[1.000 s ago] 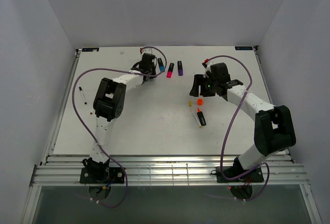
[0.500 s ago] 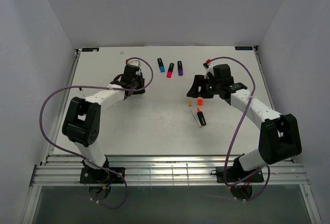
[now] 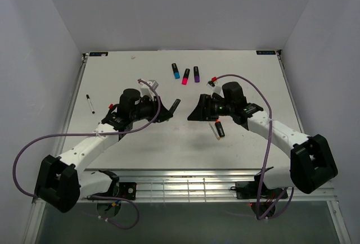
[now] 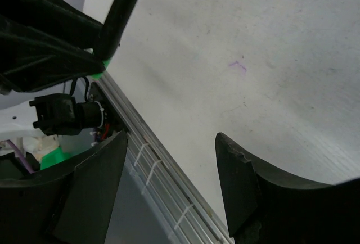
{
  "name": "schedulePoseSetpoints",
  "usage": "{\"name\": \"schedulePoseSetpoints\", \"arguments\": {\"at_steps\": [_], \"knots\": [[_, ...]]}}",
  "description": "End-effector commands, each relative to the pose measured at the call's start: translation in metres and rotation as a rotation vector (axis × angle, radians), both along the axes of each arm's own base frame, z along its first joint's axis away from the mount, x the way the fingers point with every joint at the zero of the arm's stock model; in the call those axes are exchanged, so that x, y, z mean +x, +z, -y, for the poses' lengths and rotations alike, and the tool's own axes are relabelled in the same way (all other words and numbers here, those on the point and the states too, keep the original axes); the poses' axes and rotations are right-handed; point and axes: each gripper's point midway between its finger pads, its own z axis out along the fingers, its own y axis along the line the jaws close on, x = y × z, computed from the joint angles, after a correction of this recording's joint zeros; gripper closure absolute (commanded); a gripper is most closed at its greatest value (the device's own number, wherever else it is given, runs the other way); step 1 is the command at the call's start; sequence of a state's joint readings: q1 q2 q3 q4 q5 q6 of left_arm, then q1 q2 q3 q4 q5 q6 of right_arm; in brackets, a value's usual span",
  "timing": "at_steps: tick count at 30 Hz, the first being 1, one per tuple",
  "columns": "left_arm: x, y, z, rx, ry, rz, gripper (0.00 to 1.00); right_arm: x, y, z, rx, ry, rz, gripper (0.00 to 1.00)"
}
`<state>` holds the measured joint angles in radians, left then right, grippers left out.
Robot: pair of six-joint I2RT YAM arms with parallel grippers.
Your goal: Open the pen caps
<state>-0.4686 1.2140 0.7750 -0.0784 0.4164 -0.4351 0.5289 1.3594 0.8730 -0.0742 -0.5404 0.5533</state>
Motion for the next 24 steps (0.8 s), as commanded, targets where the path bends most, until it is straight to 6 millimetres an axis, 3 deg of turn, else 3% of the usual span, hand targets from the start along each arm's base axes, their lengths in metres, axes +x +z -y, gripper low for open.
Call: {"name": "schedulePoseSetpoints", "arguments": {"at_steps": [1, 4, 10, 24], "knots": [[-0.034, 0.022, 0.007, -0.087, -0.109, 0.035, 1.0, -0.011, 0.035, -0.015, 0.152, 0.017, 0.015, 0.3], [-0.048, 0.018, 0.006, -0.101, -0.137, 0.021, 1.0, -0.019, 0.043, -0.028, 0.189, 0.02, -0.015, 0.3], [-0.065, 0.029, 0.009, -0.127, -0.177, 0.051, 1.0, -0.029, 0.05, -0.048, 0.21, 0.017, -0.061, 0.3], [-0.083, 0.027, 0.01, -0.074, -0.265, 0.072, 1.0, -0.043, 0.072, -0.048, 0.246, 0.046, -0.051, 0.31]]}}
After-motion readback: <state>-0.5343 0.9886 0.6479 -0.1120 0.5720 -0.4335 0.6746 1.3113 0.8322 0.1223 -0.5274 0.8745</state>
